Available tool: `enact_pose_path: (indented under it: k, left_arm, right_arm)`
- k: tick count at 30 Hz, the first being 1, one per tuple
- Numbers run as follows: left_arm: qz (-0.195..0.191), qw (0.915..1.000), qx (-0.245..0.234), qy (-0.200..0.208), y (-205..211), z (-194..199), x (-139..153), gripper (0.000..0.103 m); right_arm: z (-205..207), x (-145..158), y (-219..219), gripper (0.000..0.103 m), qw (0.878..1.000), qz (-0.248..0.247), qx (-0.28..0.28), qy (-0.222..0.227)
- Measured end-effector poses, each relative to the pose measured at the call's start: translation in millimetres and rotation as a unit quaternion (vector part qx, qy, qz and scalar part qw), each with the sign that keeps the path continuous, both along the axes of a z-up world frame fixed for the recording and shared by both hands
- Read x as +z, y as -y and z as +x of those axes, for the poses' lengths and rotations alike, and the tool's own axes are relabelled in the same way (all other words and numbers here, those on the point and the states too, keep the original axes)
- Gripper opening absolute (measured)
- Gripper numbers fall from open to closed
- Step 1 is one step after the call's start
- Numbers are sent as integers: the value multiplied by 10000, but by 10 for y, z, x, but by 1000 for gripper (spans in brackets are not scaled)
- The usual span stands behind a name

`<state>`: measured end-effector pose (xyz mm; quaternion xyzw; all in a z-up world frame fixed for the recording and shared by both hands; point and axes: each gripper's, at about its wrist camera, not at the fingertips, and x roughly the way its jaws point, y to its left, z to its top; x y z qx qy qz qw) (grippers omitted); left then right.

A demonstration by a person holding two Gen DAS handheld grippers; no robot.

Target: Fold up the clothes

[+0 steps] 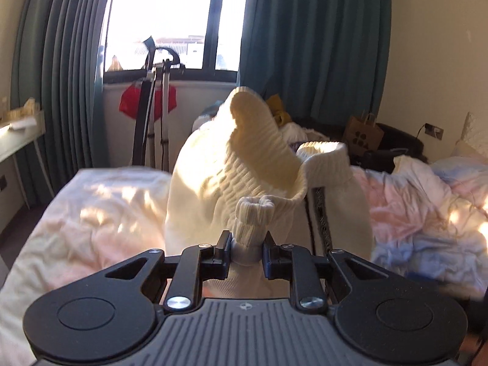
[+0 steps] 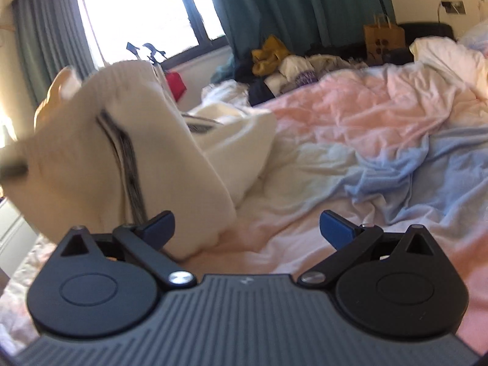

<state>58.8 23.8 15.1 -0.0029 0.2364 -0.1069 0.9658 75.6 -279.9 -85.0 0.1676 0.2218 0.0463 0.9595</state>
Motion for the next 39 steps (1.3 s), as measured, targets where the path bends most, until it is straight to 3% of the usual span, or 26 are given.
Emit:
enact_pose_path:
  k: [6, 12, 14, 21, 23, 27, 31, 34, 39]
  left_arm:
    - [151, 9991, 67, -385, -180, -412, -457, 24]
    - [-37, 9981, 143, -591, -277, -497, -435, 36]
    - [-47, 9973, 210, -703, -272, -502, -446, 49]
    - [-371, 9885, 621, -1331, -412, -685, -515, 69]
    - [-475, 9869, 784, -1331, -492, -760, -492, 82]
    - [-867, 9832, 1036, -1231, -697, -944, -437, 84]
    - [-1181, 9794, 1229, -1083, -849, -848, -378, 85]
    - [-1413, 9756, 1372, -973, -962, -773, -334, 85]
    - [-1700, 9651, 1558, -1244, -1113, -574, -432, 85]
  right_arm:
    - [-184, 153, -229, 103, 9985, -232, 451, 182]
    - [-219, 216, -380, 103, 9961, -264, 779, 321]
    - [-211, 206, -393, 103, 9958, -249, 825, 303]
    - [-225, 254, -404, 103, 9926, 84, 1124, 447]
    - [-231, 268, -456, 103, 9906, 62, 1262, 516]
    - [-231, 297, -526, 101, 9868, 161, 1485, 619]
    - [-382, 416, -488, 101, 9861, 306, 1437, 780]
    - [-626, 569, -523, 101, 9838, 69, 1493, 995]
    - [-813, 687, -799, 101, 9751, -657, 1856, 1023]
